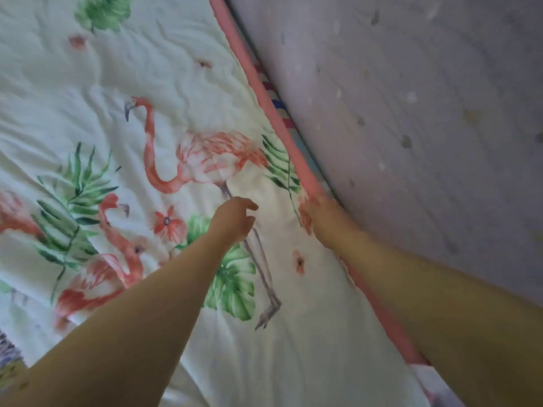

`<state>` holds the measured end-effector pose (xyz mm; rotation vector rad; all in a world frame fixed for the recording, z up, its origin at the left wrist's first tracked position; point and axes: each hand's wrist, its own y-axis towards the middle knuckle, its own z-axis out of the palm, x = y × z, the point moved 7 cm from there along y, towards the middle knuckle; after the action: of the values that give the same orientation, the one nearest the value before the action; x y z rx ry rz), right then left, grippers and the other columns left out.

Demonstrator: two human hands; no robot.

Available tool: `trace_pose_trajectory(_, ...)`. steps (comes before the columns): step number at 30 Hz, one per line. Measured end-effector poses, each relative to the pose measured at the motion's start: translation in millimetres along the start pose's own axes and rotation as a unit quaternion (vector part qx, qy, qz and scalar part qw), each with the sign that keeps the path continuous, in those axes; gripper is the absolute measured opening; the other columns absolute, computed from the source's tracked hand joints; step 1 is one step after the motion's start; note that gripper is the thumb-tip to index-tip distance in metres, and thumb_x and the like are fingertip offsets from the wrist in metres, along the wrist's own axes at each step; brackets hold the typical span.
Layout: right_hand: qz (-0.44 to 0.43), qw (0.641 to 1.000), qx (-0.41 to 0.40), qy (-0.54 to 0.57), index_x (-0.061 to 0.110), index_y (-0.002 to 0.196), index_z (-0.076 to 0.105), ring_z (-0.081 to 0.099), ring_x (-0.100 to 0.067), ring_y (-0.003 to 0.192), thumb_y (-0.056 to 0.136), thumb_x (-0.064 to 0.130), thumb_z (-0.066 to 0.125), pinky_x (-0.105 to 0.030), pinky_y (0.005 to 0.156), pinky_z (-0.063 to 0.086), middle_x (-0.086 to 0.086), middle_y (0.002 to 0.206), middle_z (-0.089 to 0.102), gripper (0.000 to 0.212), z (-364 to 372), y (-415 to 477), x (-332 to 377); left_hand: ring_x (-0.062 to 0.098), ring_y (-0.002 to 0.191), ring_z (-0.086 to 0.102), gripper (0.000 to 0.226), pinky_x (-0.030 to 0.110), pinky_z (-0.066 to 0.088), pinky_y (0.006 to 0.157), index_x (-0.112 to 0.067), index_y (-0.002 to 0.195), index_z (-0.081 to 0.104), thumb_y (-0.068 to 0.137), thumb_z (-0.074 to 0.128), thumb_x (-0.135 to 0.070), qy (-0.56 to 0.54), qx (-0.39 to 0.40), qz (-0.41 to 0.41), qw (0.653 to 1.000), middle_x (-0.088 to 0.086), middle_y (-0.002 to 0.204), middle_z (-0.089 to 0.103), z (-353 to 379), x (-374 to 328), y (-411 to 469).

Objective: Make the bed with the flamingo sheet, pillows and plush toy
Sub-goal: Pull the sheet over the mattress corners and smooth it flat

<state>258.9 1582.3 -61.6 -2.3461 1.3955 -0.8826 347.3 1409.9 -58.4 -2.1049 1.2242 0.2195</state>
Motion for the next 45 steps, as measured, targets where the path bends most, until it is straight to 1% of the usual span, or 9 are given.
trace_pose_trajectory(3,0.054,0.997,-0.025,0.051,0.018,0.105,0.059,0.061,-0.031,0.087,0.077,0.033,0.048,-0.042,0.080,0.053,-0.015,0.108,0.059,0.034,-7,35,-13,0.018,0.131,0.042,0.037,0.026,0.030,0.105,-0.018,0.128,0.056,0.092,0.053,-0.011,0.005,-0.028,0.013,1.000,0.002,0.143,0.044,5,-1,31)
trace_pose_trajectory(7,0.030,0.999,-0.022,-0.036,0.022,0.143,0.035,0.053,-0.033,0.109,0.085,0.041,0.043,-0.034,0.083,0.044,-0.012,0.129,0.050,0.062,8,59,-18,0.022,0.134,0.039,0.040,0.033,0.034,0.107,-0.018,0.125,0.060,0.087,0.057,-0.007,0.036,-0.035,0.024,0.998,0.003,0.149,0.037,16,14,47)
trace_pose_trajectory(12,-0.008,0.996,-0.065,-0.063,0.014,0.115,0.048,0.058,-0.035,0.095,0.090,0.047,0.044,-0.035,0.075,0.043,-0.016,0.110,0.060,0.043,5,64,-20,0.027,0.131,0.043,0.039,0.039,0.040,0.105,-0.019,0.123,0.063,0.085,0.060,-0.010,0.023,-0.069,0.023,0.997,0.004,0.149,0.039,24,29,37)
trace_pose_trajectory(18,-0.037,0.973,-0.058,-0.220,0.008,0.124,0.045,0.052,-0.035,0.103,0.101,0.016,0.034,-0.037,0.064,0.037,-0.017,0.117,0.045,0.027,-14,59,-27,0.028,0.132,0.043,0.049,0.044,0.045,0.099,-0.021,0.125,0.061,0.078,0.066,-0.009,0.041,-0.083,0.064,0.994,0.002,0.149,0.040,39,1,34)
trace_pose_trajectory(23,-0.035,0.960,-0.043,-0.276,0.005,0.134,0.040,0.045,-0.035,0.114,0.099,0.008,0.033,-0.040,0.072,0.046,-0.018,0.136,0.032,0.036,-12,58,-27,0.019,0.145,0.018,0.060,0.035,0.022,0.111,-0.033,0.137,0.046,0.083,0.063,-0.016,0.085,-0.061,0.087,0.991,-0.008,0.156,0.022,58,-32,38)
trace_pose_trajectory(27,-0.039,0.979,-0.042,-0.195,0.010,0.139,0.037,0.030,-0.036,0.134,0.100,0.016,0.030,-0.047,0.090,0.046,-0.009,0.158,0.008,0.039,-4,48,-43,0.018,0.146,0.014,0.058,0.035,0.018,0.113,-0.036,0.137,0.046,0.084,0.062,-0.017,0.082,-0.050,0.074,0.993,-0.009,0.157,0.020,69,-32,30)
trace_pose_trajectory(31,-0.119,0.983,-0.062,-0.122,0.018,0.139,0.040,0.032,-0.028,0.134,0.100,0.021,0.035,-0.046,0.101,0.041,-0.005,0.154,0.024,0.039,-19,47,-24,0.020,0.145,0.016,0.056,0.038,0.020,0.113,-0.032,0.138,0.046,0.086,0.061,-0.016,0.101,-0.079,0.079,0.989,-0.007,0.157,0.021,46,-21,35)
trace_pose_trajectory(38,-0.158,0.973,-0.169,0.000,0.036,0.115,0.055,0.057,-0.025,0.085,0.082,0.056,0.045,-0.039,0.079,0.047,-0.001,0.091,0.060,0.040,-58,118,38,0.027,0.140,0.029,0.047,0.049,0.035,0.106,-0.023,0.127,0.058,0.081,0.062,-0.010,0.127,-0.154,0.032,0.979,0.003,0.150,0.036,-27,32,87)
trace_pose_trajectory(45,-0.084,0.982,-0.158,0.068,0.032,0.118,0.051,0.056,-0.032,0.088,0.084,0.038,0.050,-0.048,0.081,0.051,-0.006,0.100,0.056,0.035,-70,201,72,0.027,0.143,0.022,0.058,0.050,0.031,0.109,-0.028,0.138,0.046,0.083,0.064,-0.026,0.159,-0.155,0.024,0.975,0.002,0.154,0.030,-67,70,141)
